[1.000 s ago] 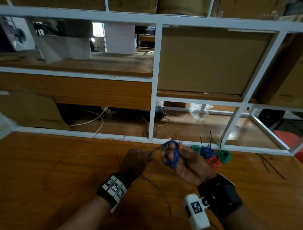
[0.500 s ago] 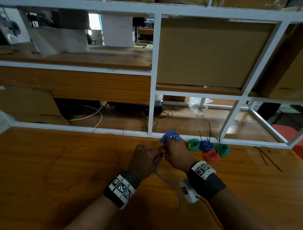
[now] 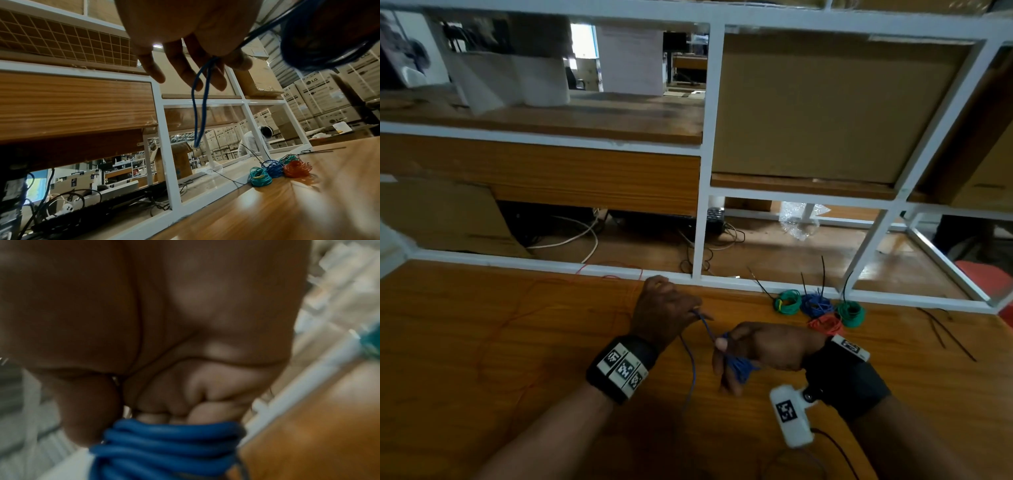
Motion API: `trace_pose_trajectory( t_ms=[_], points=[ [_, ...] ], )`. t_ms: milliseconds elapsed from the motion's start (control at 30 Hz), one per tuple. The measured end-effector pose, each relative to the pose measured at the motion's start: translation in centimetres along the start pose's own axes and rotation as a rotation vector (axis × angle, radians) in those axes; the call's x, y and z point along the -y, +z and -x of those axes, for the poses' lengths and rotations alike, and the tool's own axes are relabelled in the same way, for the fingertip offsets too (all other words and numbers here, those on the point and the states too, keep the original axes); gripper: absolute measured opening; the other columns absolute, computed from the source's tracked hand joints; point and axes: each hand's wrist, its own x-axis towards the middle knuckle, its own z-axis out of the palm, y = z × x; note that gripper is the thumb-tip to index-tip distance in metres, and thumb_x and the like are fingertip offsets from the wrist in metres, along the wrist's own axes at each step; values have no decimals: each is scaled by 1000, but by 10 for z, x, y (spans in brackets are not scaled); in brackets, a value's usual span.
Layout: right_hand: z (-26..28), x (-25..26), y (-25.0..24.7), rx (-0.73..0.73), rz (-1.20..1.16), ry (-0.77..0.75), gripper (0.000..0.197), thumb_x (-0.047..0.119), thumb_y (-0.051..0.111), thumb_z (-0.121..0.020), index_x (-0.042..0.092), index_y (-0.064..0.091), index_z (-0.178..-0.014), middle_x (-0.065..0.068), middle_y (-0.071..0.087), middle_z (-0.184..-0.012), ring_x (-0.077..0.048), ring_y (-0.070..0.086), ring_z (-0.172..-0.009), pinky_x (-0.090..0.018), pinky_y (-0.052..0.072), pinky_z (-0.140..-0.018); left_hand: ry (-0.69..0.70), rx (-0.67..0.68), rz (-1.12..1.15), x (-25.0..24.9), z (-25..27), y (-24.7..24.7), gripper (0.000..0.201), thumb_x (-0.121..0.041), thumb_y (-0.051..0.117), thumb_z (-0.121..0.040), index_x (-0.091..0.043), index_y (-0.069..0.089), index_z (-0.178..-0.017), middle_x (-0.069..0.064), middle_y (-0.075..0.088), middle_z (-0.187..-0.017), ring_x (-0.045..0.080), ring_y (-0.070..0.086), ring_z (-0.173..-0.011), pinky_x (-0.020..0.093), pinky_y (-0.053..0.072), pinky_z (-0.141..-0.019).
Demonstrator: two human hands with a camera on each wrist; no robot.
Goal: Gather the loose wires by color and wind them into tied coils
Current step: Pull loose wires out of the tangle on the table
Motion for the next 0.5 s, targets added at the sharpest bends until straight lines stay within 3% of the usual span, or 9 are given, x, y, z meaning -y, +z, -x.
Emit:
trace_pose_trajectory(
  t_ms=[100, 167, 233, 300, 367, 433, 500],
  points=[
    [-3, -6, 6, 145, -429, -211, 42, 28, 36, -112, -5, 62, -110, -13, 75, -87, -30, 71, -98, -49, 44, -106, 34, -14, 35, -1, -1, 5, 30, -48, 59, -87, -23, 75, -81, -4, 73, -74, 21, 66, -68, 45, 51, -85],
    [-4, -3, 10, 188, -676, -356, 39, 26, 36, -111, -4, 61, -113, -15, 75, -92, -28, 72, -102, -42, 48, -104, 44, -27, 66, -4, 1, 10, 39, -46, 49, -99, -23, 74, -81, -5, 71, -72, 21, 64, -66, 44, 51, -83],
    [-5, 0, 11, 142, -889, -495, 39, 26, 39, -111, -6, 60, -119, -17, 75, -106, -31, 69, -114, -38, 49, -105, -5, -14, 79, -11, 2, 11, 55, -48, 31, -106, -22, 72, -81, -4, 67, -67, 22, 61, -63, 41, 50, -79],
    [-7, 0, 9, 38, -1069, -629, 43, 25, 38, -113, -10, 57, -130, -22, 69, -125, -35, 61, -129, -39, 44, -114, -93, 9, 84, -19, 2, 11, 48, -46, 34, -105, -24, 69, -80, -3, 62, -63, 22, 59, -61, 41, 52, -76],
    [-8, 5, 8, -117, -1155, -738, 48, 25, 33, -114, -12, 51, -139, -28, 60, -140, -38, 52, -139, -41, 38, -120, -174, 34, 100, -26, 5, 12, 28, -47, 51, -94, -27, 67, -82, -6, 61, -64, 22, 59, -63, 42, 51, -76],
    [-10, 19, 6, -287, -1255, -751, 50, 26, 31, -112, -11, 50, -141, -27, 58, -144, -35, 56, -136, -40, 42, -118, -217, 57, 198, -31, 11, 16, 24, -50, 62, -84, -28, 70, -86, -13, 63, -70, 19, 62, -72, 43, 46, -82],
    [-9, 27, -3, -545, -1323, -732, 46, 28, 33, -110, -4, 53, -135, -22, 65, -137, -31, 64, -127, -38, 45, -114, -244, 124, 275, -38, 19, 18, 25, -58, 66, -78, -32, 69, -81, -17, 65, -75, 13, 62, -84, 45, 41, -89]
  ],
)
